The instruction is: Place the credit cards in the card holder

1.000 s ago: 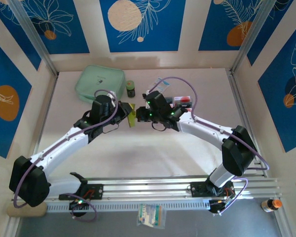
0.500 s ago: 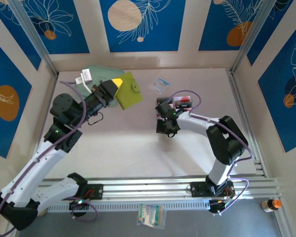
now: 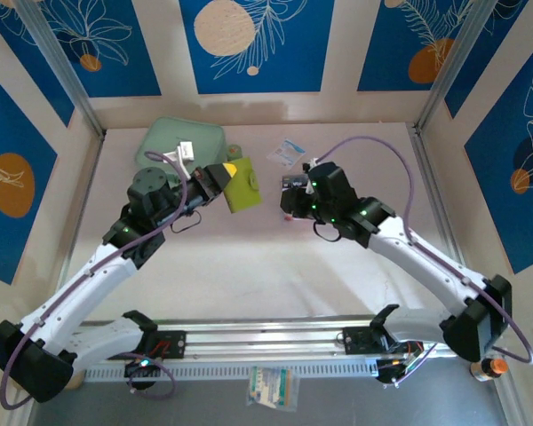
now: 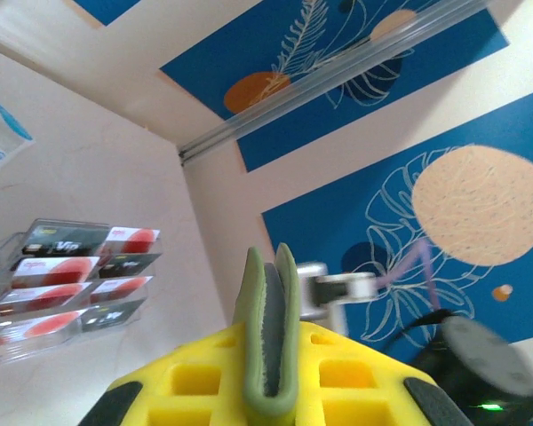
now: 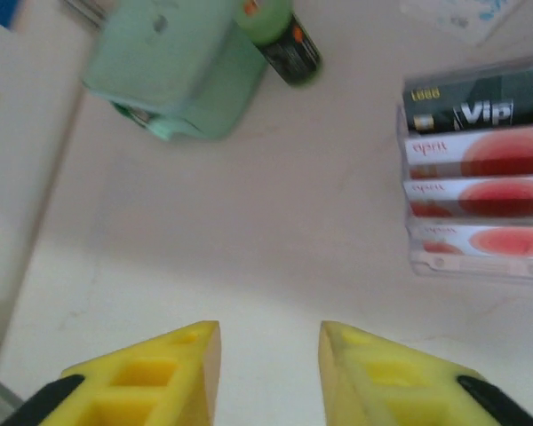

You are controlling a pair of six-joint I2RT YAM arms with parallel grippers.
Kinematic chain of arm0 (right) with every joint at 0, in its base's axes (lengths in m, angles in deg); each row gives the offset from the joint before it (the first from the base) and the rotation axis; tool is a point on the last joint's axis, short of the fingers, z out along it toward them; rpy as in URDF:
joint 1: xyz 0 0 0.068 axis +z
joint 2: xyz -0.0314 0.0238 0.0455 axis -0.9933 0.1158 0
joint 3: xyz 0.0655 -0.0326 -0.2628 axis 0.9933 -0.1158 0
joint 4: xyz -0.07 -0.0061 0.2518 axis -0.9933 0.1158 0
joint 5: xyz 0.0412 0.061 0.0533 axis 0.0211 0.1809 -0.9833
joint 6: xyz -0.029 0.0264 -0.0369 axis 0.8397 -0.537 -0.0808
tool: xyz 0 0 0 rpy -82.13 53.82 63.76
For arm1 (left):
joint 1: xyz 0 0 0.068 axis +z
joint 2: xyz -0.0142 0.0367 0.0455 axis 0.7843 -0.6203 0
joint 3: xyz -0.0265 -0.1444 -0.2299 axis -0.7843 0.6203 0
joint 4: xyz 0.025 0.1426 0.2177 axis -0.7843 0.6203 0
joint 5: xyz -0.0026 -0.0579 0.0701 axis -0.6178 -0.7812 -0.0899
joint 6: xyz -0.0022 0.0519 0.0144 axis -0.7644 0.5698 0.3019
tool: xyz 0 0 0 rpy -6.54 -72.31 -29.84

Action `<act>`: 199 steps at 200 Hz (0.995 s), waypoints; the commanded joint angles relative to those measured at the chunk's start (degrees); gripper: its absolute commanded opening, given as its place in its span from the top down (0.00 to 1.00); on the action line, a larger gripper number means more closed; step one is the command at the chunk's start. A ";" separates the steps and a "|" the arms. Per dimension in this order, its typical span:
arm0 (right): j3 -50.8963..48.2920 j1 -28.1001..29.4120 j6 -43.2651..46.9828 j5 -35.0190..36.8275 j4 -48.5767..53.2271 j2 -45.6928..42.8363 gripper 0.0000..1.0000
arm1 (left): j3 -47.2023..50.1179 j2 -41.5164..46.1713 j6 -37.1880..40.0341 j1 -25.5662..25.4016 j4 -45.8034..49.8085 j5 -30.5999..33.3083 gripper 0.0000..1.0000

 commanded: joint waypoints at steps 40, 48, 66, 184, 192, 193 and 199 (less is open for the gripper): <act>4.81 3.20 -1.83 -5.98 -4.73 2.49 0.31 | -0.60 -0.17 9.55 0.28 3.22 0.86 1.00; 5.67 4.16 -1.70 -5.61 -5.19 3.28 0.30 | -0.70 -0.25 10.03 0.20 3.68 0.94 1.00; 7.49 6.26 -1.30 -3.61 -5.40 4.33 0.29 | -0.87 -0.41 10.75 0.19 4.51 0.94 1.00; 10.62 10.02 -0.60 2.77 -8.49 7.52 0.31 | -0.16 -1.58 11.29 0.18 3.80 0.24 1.00; 10.90 9.87 -0.75 2.60 -8.36 8.04 0.32 | -0.17 -1.64 11.27 0.02 3.83 0.24 1.00; 10.93 9.85 -0.77 2.57 -8.38 8.04 0.32 | -0.17 -1.65 11.28 0.06 3.85 0.24 1.00; 10.95 9.84 -0.88 2.17 -8.59 8.23 0.32 | -0.17 -1.66 11.38 0.04 3.87 0.24 1.00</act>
